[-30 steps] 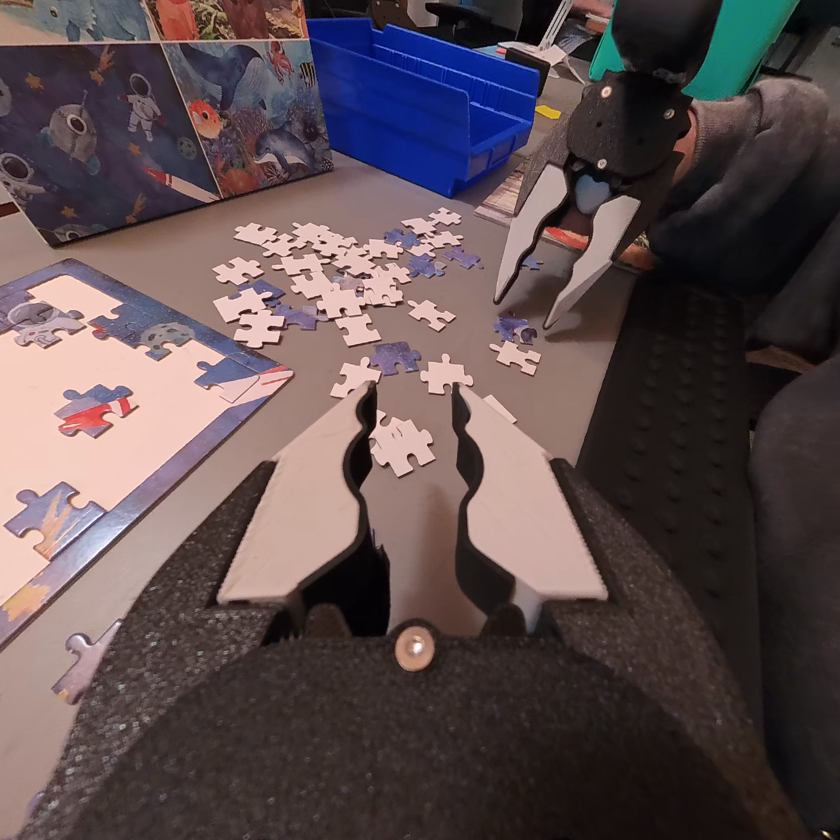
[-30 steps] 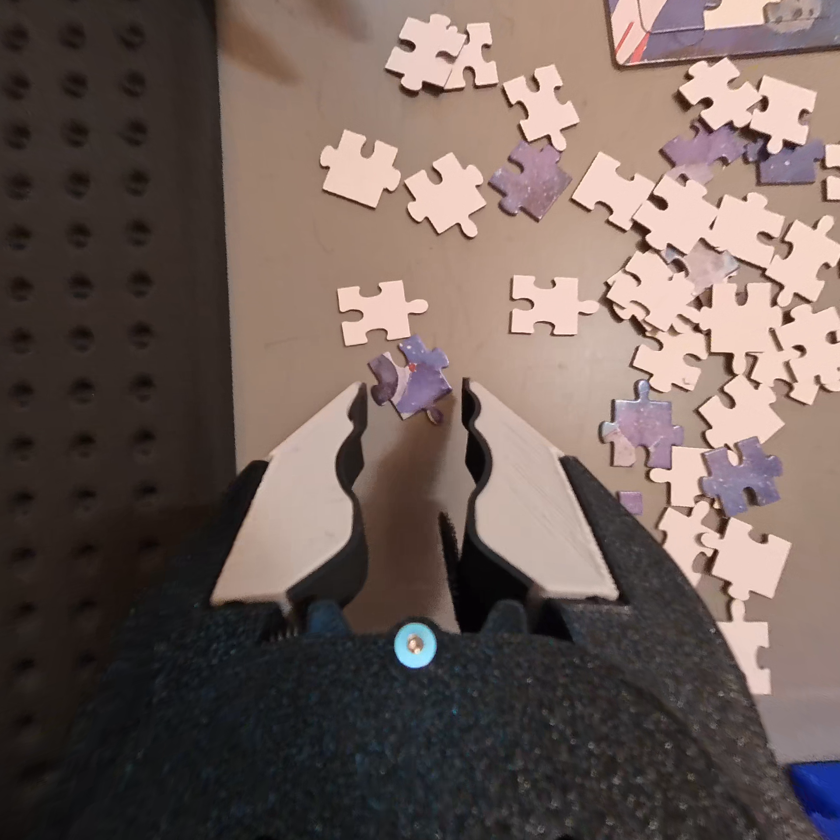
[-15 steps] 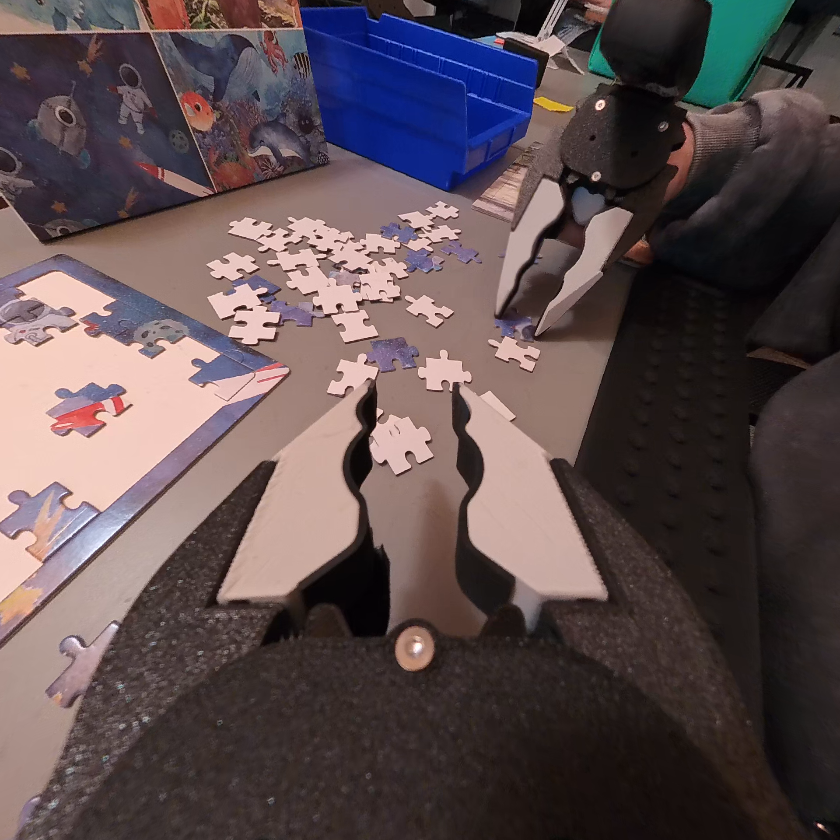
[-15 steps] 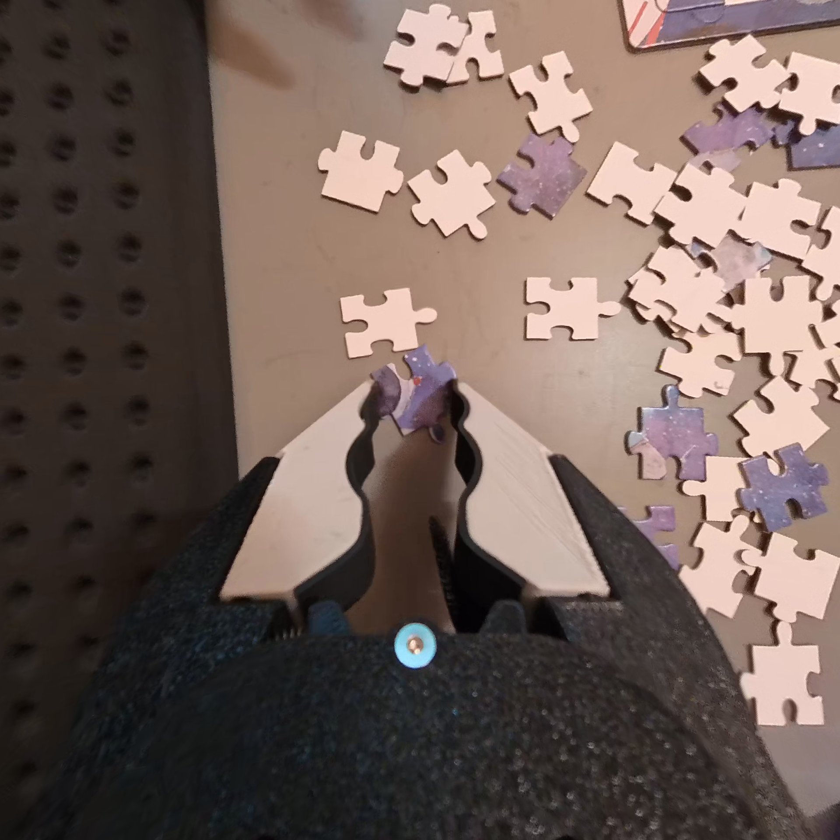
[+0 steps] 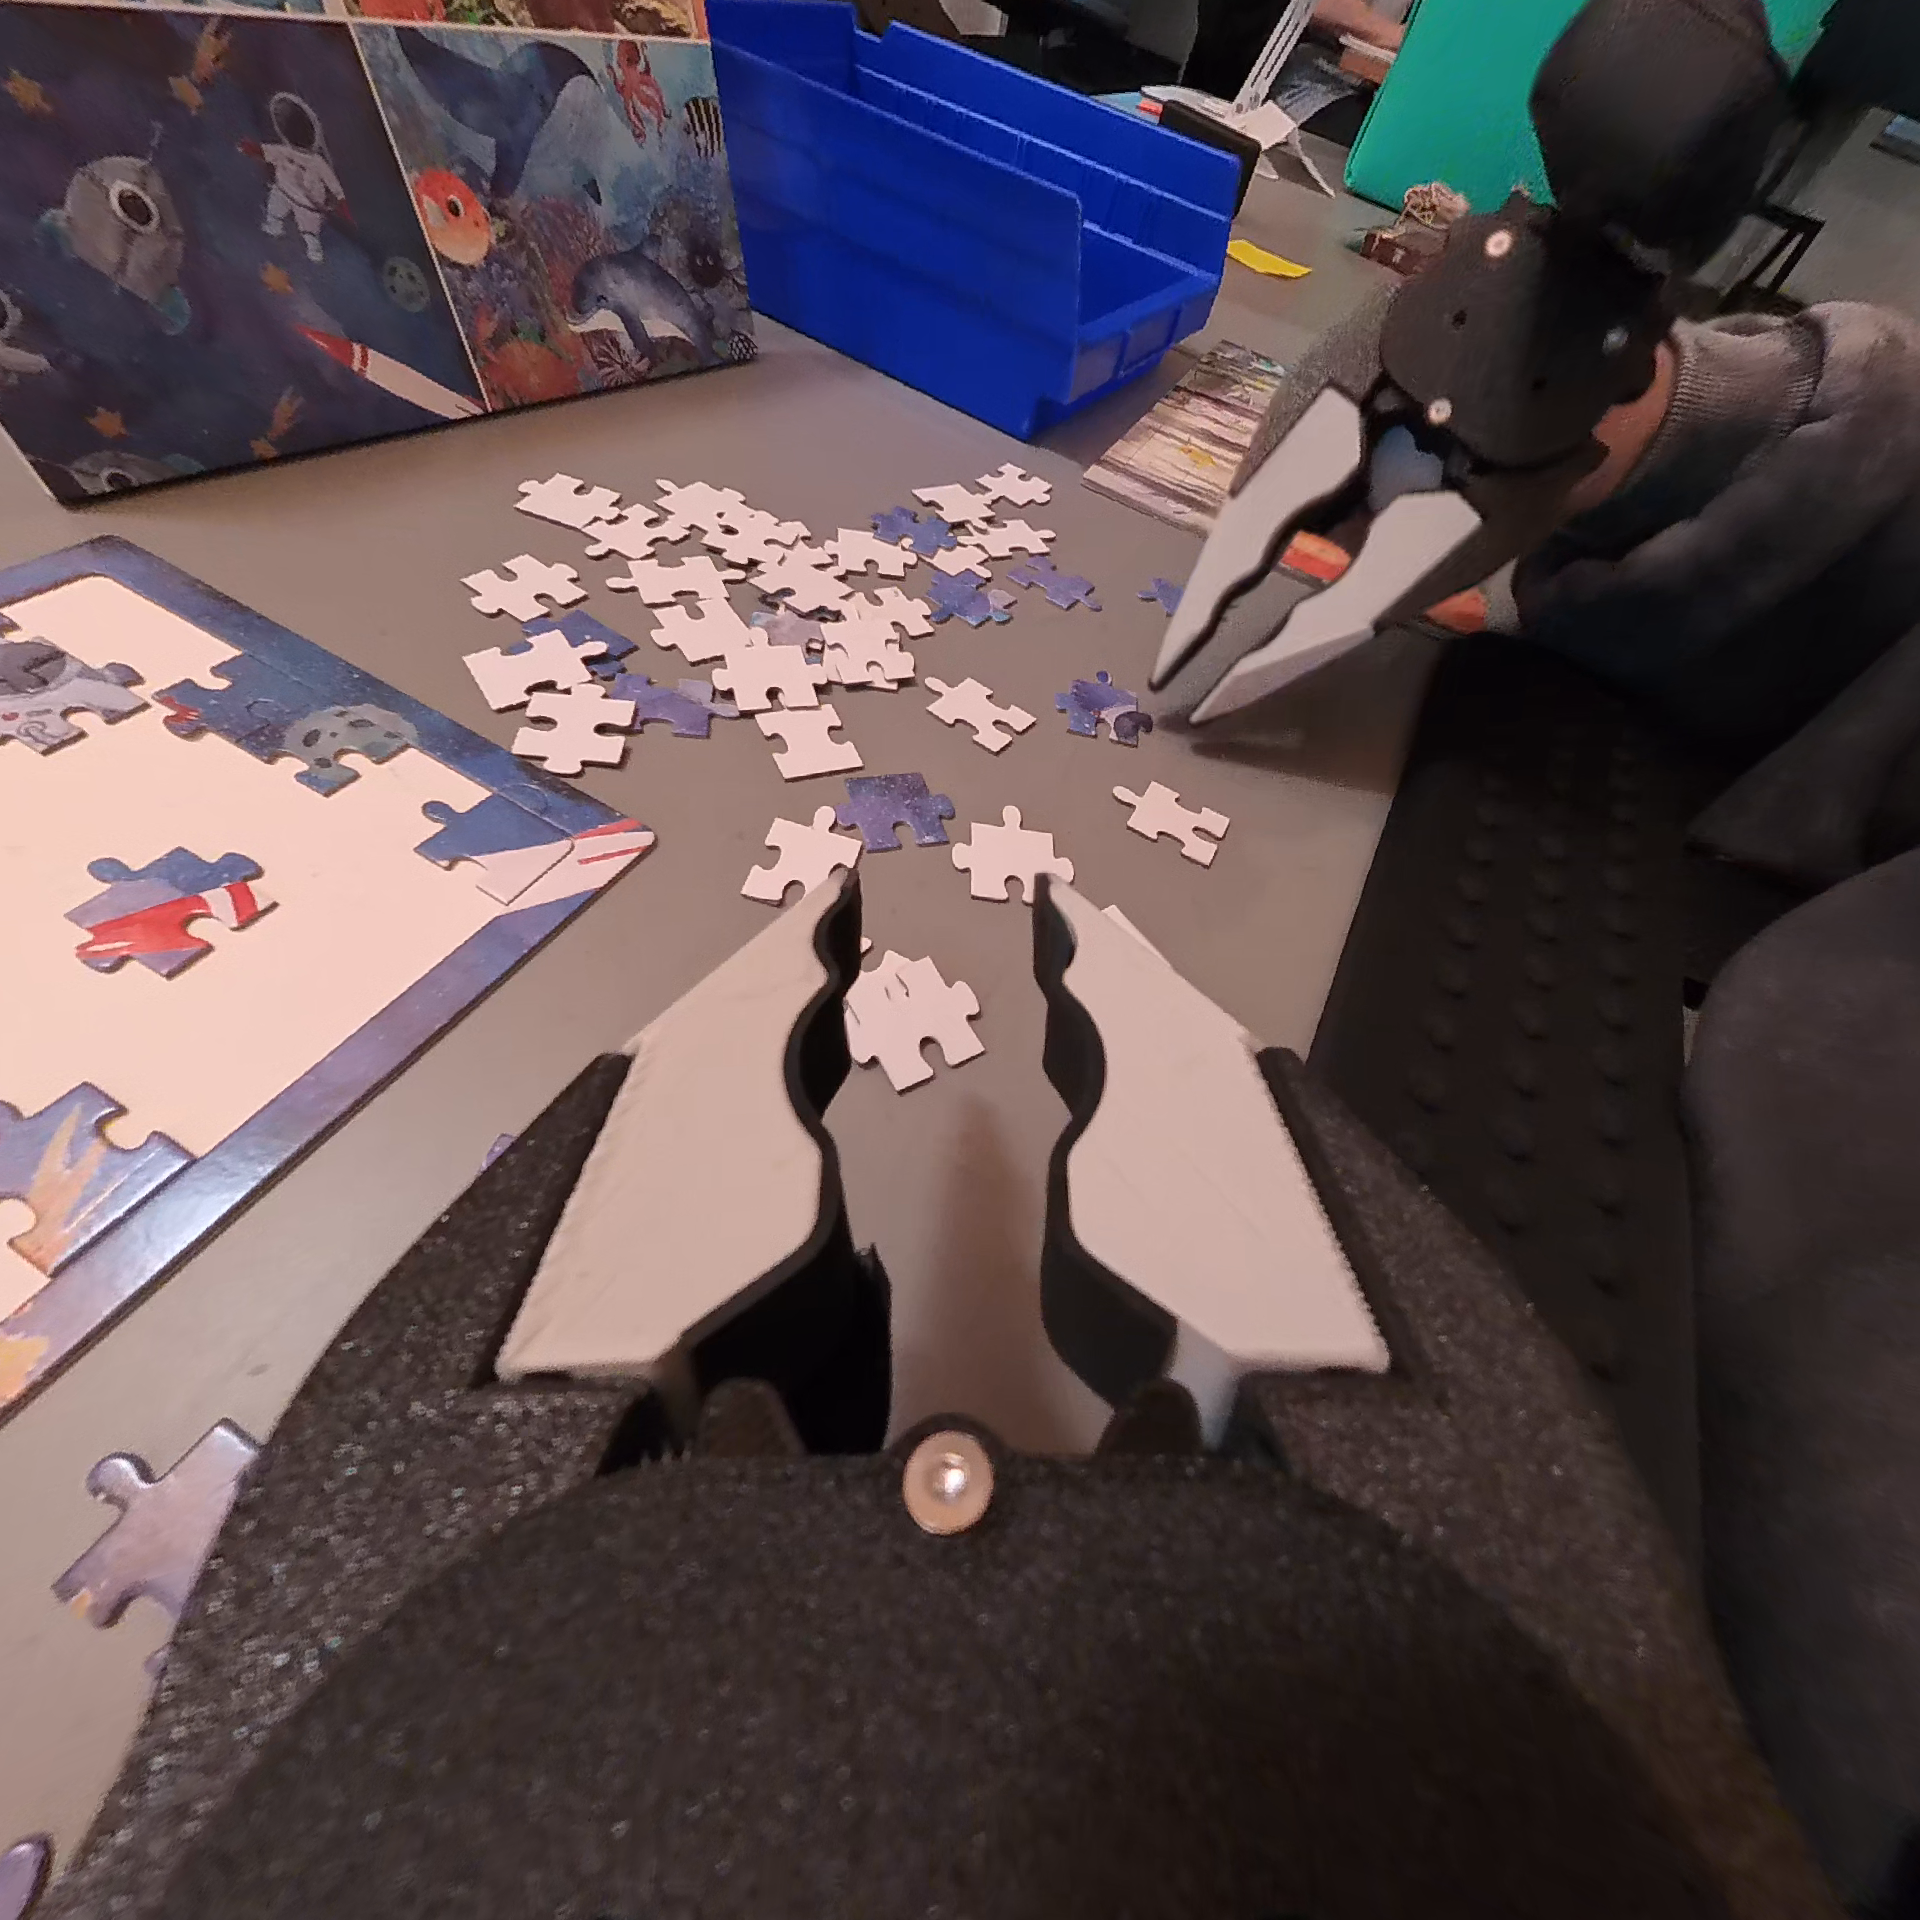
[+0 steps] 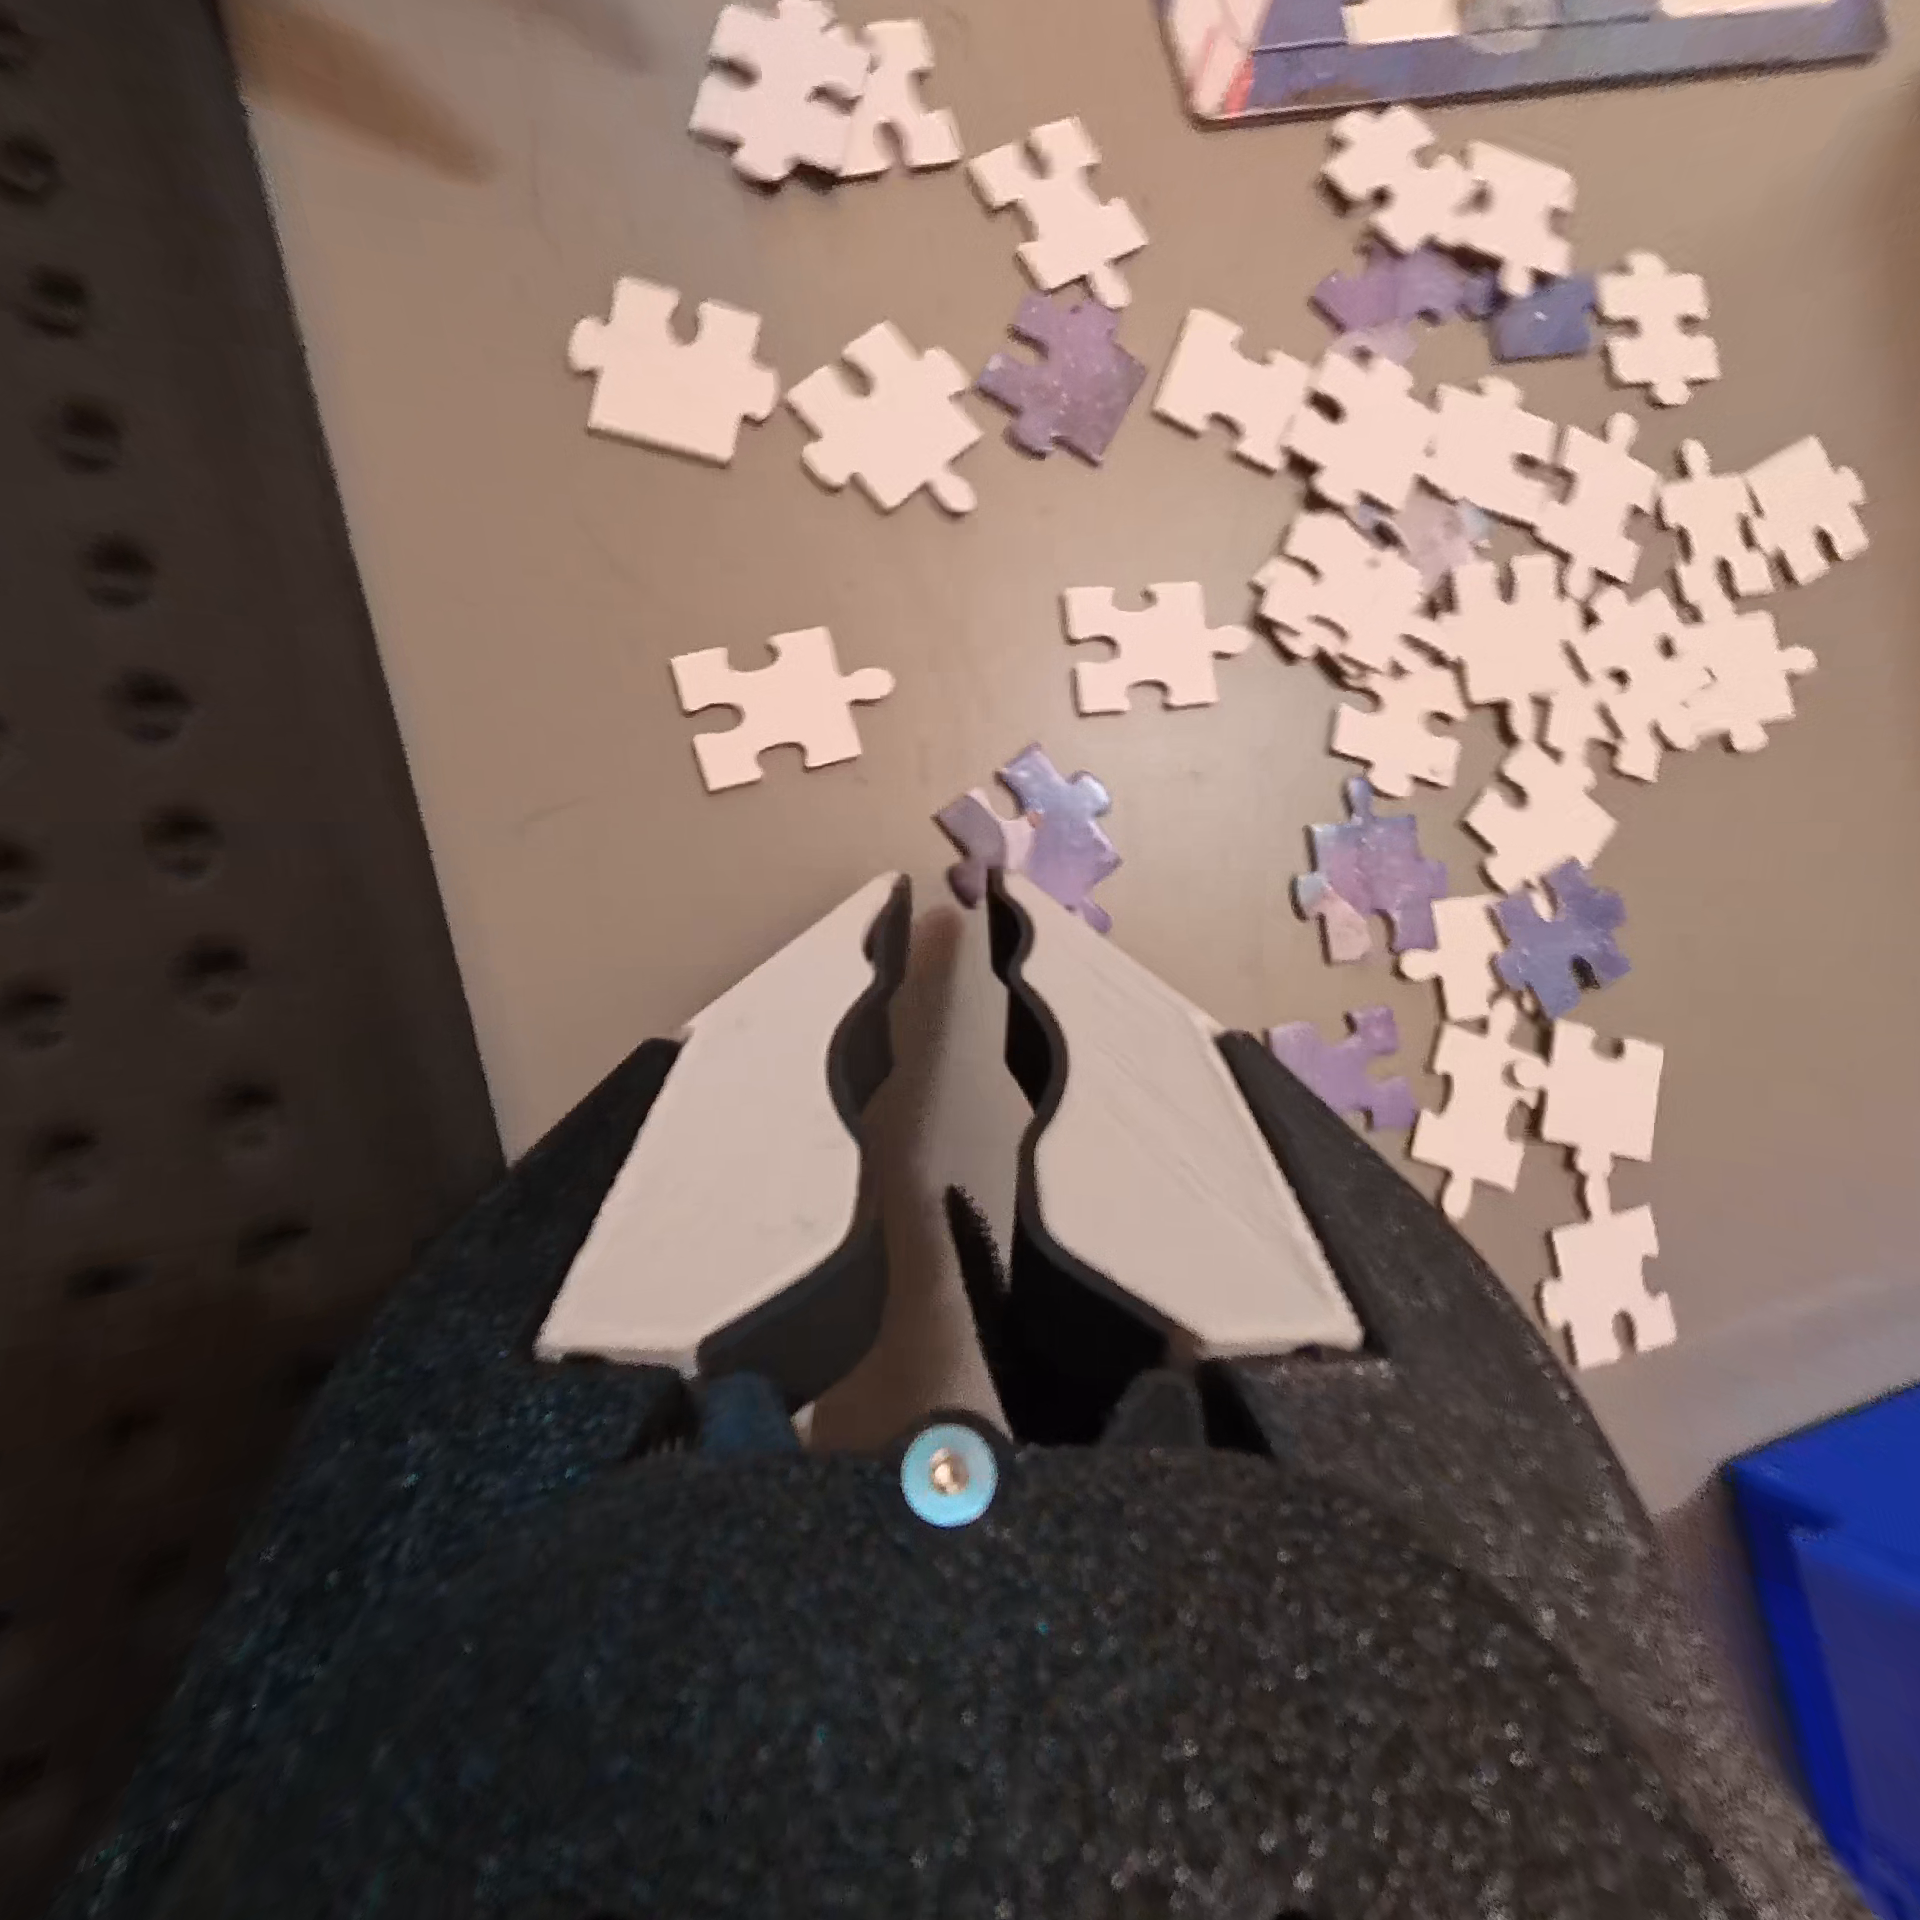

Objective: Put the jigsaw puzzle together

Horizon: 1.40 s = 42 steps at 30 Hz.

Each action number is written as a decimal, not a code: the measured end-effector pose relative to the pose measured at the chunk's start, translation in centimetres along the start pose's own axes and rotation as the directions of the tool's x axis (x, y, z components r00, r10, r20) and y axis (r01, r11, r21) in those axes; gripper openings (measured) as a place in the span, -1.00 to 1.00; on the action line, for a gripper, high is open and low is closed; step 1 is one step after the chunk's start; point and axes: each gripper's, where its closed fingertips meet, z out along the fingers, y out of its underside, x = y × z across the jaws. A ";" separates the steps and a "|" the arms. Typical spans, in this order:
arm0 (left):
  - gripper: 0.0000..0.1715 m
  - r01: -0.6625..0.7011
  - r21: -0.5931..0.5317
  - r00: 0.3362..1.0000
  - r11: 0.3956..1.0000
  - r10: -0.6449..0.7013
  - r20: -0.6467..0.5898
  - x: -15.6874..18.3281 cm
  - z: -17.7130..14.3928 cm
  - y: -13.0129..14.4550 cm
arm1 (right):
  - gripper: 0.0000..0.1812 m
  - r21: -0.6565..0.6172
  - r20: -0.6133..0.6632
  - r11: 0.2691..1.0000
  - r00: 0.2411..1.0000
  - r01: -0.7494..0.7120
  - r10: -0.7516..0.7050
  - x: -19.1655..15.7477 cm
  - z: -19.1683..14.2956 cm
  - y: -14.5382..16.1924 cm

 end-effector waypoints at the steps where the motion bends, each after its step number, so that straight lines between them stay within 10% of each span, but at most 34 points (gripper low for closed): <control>1: -0.62 -0.001 0.000 1.000 1.000 0.001 0.000 0.0 0.0 0.0 | -0.77 0.010 -0.002 0.997 0.997 -0.074 0.074 0.7 -0.3 0.1; 9: -0.62 -0.006 0.005 1.000 1.000 0.006 0.014 -0.1 -0.1 0.0 | -0.69 0.072 -0.211 0.796 0.770 -0.601 0.601 1.2 -0.9 0.8; 17: -0.62 -0.025 -0.021 1.000 0.999 0.025 -0.005 0.4 0.2 0.4 | -0.70 0.143 -0.386 0.654 0.567 -0.743 0.728 0.4 0.3 1.3; 38: -0.62 -0.008 -0.023 1.000 1.000 0.008 -0.004 0.2 0.2 0.4 | -1.00 0.093 -0.310 0.750 0.697 -0.655 0.647 0.4 0.6 0.0; 42: -0.62 -0.011 -0.021 1.000 1.000 0.011 -0.006 0.3 0.2 0.4 | -0.64 0.057 -0.375 0.801 0.731 -0.596 0.570 2.8 -1.2 2.8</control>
